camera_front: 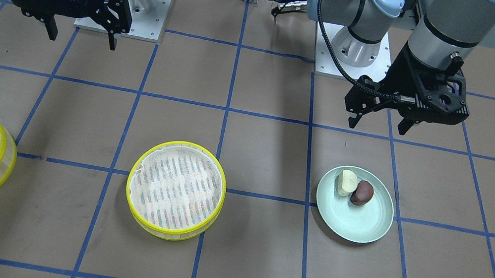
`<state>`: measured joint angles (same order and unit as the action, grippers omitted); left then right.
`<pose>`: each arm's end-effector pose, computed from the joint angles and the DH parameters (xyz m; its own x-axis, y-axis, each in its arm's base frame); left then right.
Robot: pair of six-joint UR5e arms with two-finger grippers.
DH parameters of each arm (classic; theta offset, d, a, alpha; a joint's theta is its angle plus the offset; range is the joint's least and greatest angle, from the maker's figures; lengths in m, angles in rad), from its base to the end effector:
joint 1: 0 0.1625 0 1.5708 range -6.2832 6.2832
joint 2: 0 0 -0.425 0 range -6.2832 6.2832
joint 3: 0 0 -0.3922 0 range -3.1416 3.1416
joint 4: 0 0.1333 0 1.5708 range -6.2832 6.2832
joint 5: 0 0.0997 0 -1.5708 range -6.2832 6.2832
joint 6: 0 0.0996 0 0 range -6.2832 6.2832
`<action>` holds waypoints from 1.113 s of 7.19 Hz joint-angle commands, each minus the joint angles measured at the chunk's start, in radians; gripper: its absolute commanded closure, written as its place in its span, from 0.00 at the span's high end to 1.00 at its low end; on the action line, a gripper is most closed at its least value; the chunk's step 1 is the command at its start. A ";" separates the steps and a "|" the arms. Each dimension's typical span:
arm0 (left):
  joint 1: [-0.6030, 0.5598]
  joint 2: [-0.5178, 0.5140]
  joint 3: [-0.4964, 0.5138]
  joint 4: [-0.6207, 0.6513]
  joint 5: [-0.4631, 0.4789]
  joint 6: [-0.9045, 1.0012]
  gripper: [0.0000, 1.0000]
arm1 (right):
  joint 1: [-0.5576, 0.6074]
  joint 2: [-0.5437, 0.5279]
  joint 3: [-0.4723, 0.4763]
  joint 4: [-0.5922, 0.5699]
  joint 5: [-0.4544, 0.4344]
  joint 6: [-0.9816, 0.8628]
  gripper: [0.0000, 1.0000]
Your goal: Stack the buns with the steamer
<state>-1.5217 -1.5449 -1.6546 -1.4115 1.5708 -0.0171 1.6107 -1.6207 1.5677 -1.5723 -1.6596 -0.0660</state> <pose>-0.1091 -0.4958 0.4757 -0.9978 -0.0661 0.0017 -0.0659 0.9927 -0.1012 0.1433 -0.4701 0.5141 -0.9907 -0.1006 0.0920 -0.1054 0.9932 -0.0485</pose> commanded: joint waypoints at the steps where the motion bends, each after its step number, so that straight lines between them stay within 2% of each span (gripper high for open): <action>1: 0.000 0.003 -0.001 0.002 0.000 0.000 1.00 | 0.000 0.002 0.000 -0.002 0.029 -0.001 1.00; 4: 0.018 -0.013 -0.001 -0.001 0.000 0.041 1.00 | -0.003 0.002 -0.002 0.008 0.058 0.020 1.00; 7: 0.078 -0.087 -0.051 0.002 0.008 0.332 1.00 | -0.024 0.011 -0.002 -0.002 0.069 0.040 0.99; 8: 0.101 -0.122 -0.080 0.037 0.009 0.388 1.00 | -0.082 0.015 -0.003 -0.009 0.057 0.023 0.99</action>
<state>-1.4514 -1.6275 -1.7021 -1.4028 1.5775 0.2845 1.5779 -1.6111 1.5658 -1.5736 -1.5948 -0.0312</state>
